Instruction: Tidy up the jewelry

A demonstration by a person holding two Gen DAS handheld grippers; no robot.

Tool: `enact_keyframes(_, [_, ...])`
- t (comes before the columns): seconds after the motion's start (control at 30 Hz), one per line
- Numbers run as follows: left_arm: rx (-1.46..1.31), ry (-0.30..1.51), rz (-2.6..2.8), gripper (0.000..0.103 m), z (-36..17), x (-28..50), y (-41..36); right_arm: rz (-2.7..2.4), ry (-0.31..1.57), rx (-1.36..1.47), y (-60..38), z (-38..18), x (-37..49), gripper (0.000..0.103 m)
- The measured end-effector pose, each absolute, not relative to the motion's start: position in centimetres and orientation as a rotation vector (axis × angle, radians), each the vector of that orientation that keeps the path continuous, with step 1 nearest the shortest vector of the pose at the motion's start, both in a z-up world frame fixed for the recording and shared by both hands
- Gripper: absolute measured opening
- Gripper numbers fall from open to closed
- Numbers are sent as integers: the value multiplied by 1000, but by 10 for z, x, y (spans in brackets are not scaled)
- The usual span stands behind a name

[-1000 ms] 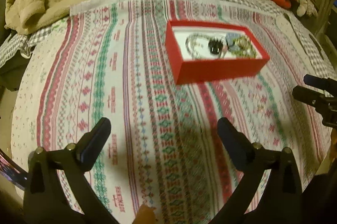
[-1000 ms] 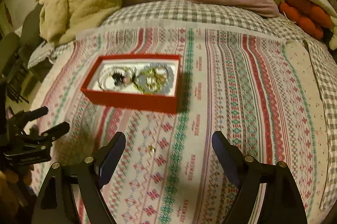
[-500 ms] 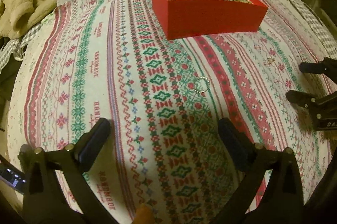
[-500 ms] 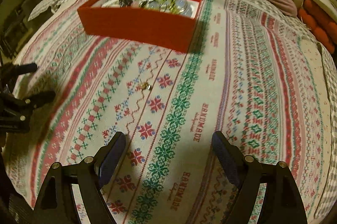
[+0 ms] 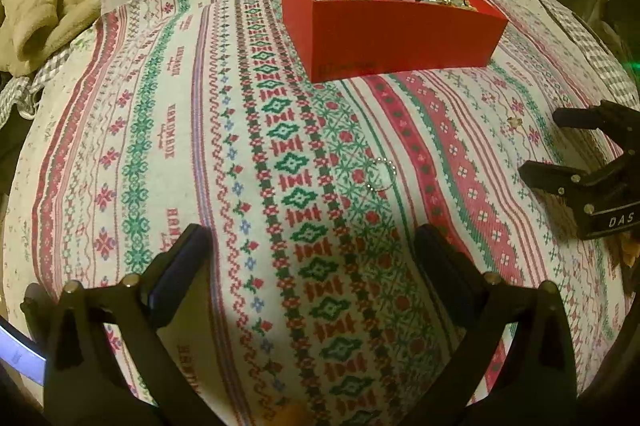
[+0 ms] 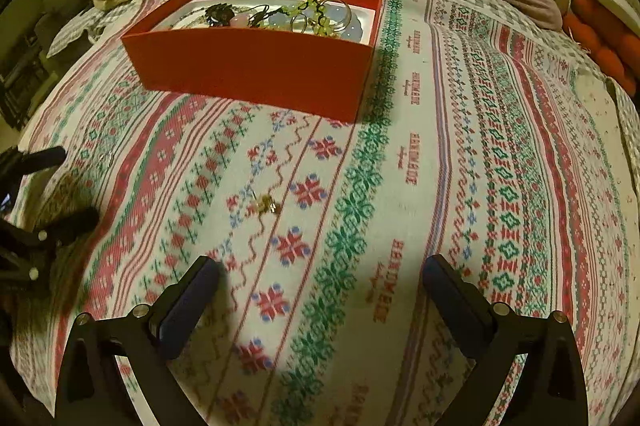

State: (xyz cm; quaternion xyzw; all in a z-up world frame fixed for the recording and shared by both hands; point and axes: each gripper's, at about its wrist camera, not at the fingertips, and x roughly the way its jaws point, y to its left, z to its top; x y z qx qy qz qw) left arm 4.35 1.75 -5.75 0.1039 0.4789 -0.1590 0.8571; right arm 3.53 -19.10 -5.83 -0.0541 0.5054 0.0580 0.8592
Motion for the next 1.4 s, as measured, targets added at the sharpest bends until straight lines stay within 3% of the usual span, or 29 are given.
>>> enact_keyframes(0.1, [217,1014,-332,103,-57,45,17,139,1052,-131,-186,-57,38,99])
enact_keyframes(0.2, [215,1020,-335,103,-57,48,16,171,1040,-141,-179,-55,41,84])
enact_keyframes(0.27, [214,1021,-337,103,-57,49,16,197,1034,-149,-175,-52,42,68])
enact_keyframes(0.5, [201,1035,-334,103,-57,52,14,239,1033,-126,-168,-50,45,42])
enact_keyframes(0.67, [185,1039,-334,103,-55,54,14,244,1044,-117,-166,-48,49,14])
enact_keyframes(0.77, [182,1035,-344,99,-54,53,13,248,1045,-134,-160,-48,49,11])
enact_keyframes(1.13, [131,1010,-440,58,-45,55,5,269,1040,-118,-158,-35,43,8])
enact_keyframes(1.4, [147,1010,-475,36,-46,55,-7,277,1021,-99,-157,-24,40,8])
